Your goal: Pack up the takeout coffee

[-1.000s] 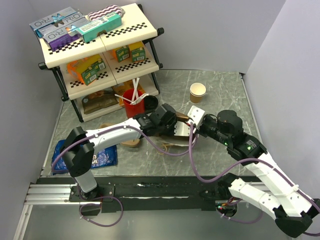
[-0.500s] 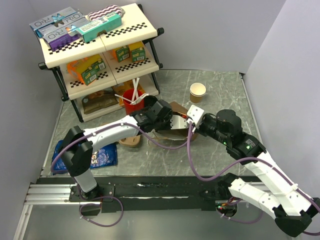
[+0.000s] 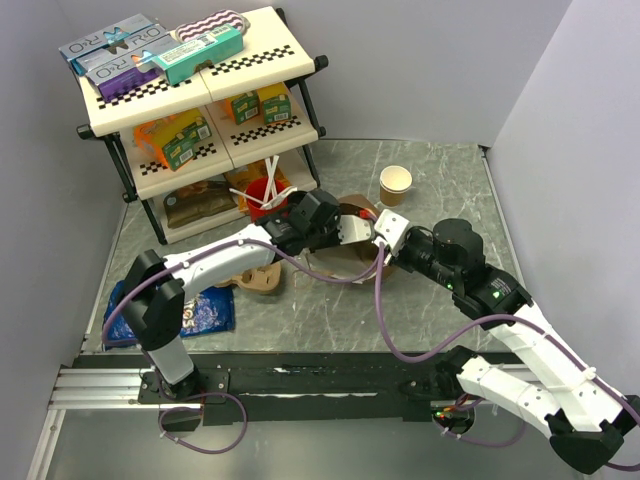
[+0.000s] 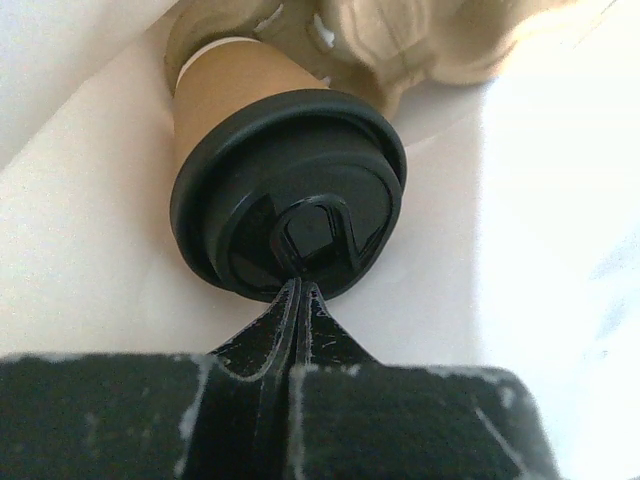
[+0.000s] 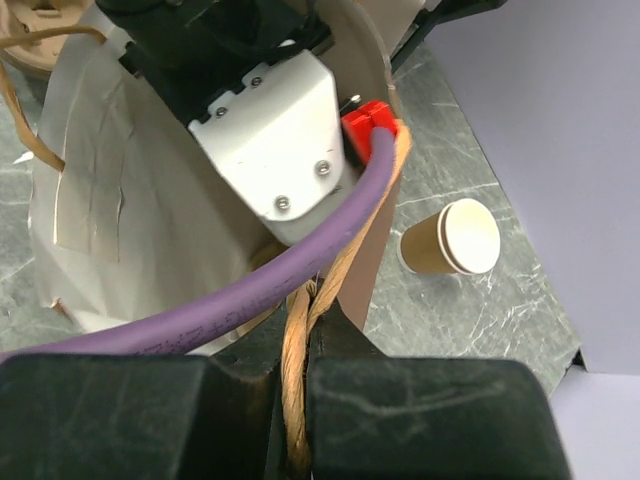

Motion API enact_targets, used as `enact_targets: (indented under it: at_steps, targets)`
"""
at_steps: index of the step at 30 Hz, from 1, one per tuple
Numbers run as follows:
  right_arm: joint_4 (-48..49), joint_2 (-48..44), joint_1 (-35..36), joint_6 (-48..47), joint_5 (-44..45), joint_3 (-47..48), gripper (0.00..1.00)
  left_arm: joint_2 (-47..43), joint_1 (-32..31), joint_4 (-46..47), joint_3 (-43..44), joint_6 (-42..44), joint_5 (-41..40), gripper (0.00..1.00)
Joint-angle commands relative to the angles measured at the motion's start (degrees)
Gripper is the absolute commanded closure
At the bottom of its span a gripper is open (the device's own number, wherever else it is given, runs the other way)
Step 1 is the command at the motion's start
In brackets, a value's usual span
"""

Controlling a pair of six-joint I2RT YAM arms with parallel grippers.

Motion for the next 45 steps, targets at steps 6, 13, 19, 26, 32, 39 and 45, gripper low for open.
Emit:
enact_targets:
  at_steps: [6, 13, 19, 26, 32, 39, 45]
  targets:
    - [-2.45, 0.05, 0.08, 0.88, -2.52, 1.4, 1.0, 3.22, 1.95, 2.17, 7.69, -7.83, 4.55, 0.99]
    - [-3.24, 0.4, -0.36, 2.11, -3.14, 2.37, 1.0, 2.52, 1.95, 3.92, 8.48, -10.2, 8.16, 0.99]
    - [-3.59, 1.11, -0.71, 2.46, -2.44, 3.33, 1.0, 0.42, 1.95, 4.09, 6.56, -11.61, 8.95, 0.99]
    - [-5.0, 1.98, -1.15, 3.33, -2.61, 4.92, 1.0, -1.78, 1.95, 10.07, 1.89, -12.05, 4.3, 0.88]
    - [-7.54, 2.43, -1.51, 4.39, -5.41, 5.97, 1.0, -2.92, 2.21, 14.9, -2.15, -11.26, 3.59, 0.48]
    - [-8.87, 2.95, -1.77, 5.62, -5.95, 6.85, 1.0, -3.02, 2.12, 17.63, -4.26, -11.96, 4.91, 0.27]
    - [-8.69, 3.57, -2.03, 5.89, -5.95, 7.55, 1.0, -2.31, 2.3, 20.62, -5.05, -13.98, 4.3, 0.17]
